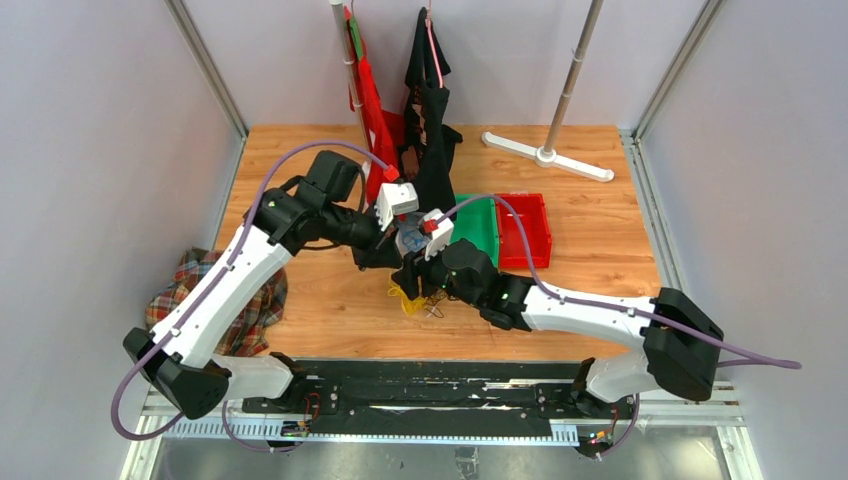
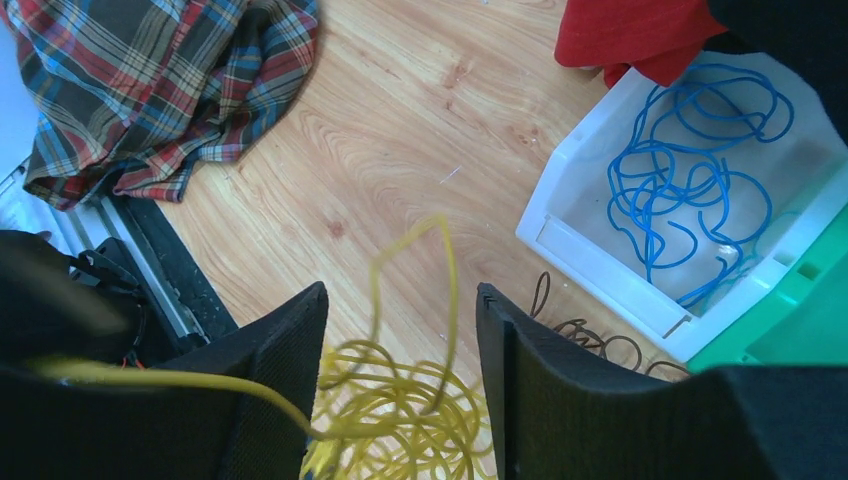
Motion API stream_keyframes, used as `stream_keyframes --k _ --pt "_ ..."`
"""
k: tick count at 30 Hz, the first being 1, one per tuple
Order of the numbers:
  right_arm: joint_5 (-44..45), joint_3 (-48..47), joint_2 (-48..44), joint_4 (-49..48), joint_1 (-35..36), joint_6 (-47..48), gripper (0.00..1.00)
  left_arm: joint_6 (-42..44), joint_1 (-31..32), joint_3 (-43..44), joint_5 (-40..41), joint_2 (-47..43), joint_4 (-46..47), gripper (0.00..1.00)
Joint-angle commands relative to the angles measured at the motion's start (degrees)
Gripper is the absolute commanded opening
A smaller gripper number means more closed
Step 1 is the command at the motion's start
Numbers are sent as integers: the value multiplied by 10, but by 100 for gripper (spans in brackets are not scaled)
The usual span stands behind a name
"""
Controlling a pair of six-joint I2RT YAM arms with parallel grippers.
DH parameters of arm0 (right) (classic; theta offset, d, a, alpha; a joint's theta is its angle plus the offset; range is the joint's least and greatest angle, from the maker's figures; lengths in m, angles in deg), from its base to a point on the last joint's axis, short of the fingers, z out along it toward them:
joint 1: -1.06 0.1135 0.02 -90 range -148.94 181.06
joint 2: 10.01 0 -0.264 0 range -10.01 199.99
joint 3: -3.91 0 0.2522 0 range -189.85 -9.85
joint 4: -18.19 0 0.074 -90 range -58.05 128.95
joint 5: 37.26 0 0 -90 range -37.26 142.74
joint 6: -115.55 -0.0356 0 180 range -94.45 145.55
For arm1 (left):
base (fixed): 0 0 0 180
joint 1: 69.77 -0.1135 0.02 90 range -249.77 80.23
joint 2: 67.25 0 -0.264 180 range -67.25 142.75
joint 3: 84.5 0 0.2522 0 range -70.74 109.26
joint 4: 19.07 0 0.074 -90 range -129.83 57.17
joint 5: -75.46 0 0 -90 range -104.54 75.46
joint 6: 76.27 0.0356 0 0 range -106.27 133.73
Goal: Untangle the cables
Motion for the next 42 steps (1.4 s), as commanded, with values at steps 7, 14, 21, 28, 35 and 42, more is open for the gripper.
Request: stream_keyframes --k 7,14,21,28,35,42 --pt "4 23 57 -47 7 -9 47 8 5 146 -55 -11 -37 1" --pt "33 100 66 -64 7 -32 44 25 5 237 -8 -6 -37 0" --pt "58 162 69 -82 7 -51 42 71 5 304 61 -13 -37 0" --pt "60 173 52 -78 7 -52 41 112 5 360 116 -20 -37 0" --pt "60 181 51 -77 7 -56 41 144 5 460 231 -8 -1 0" --pt "59 195 50 -82 7 -68 40 202 5 420 362 -70 201 0"
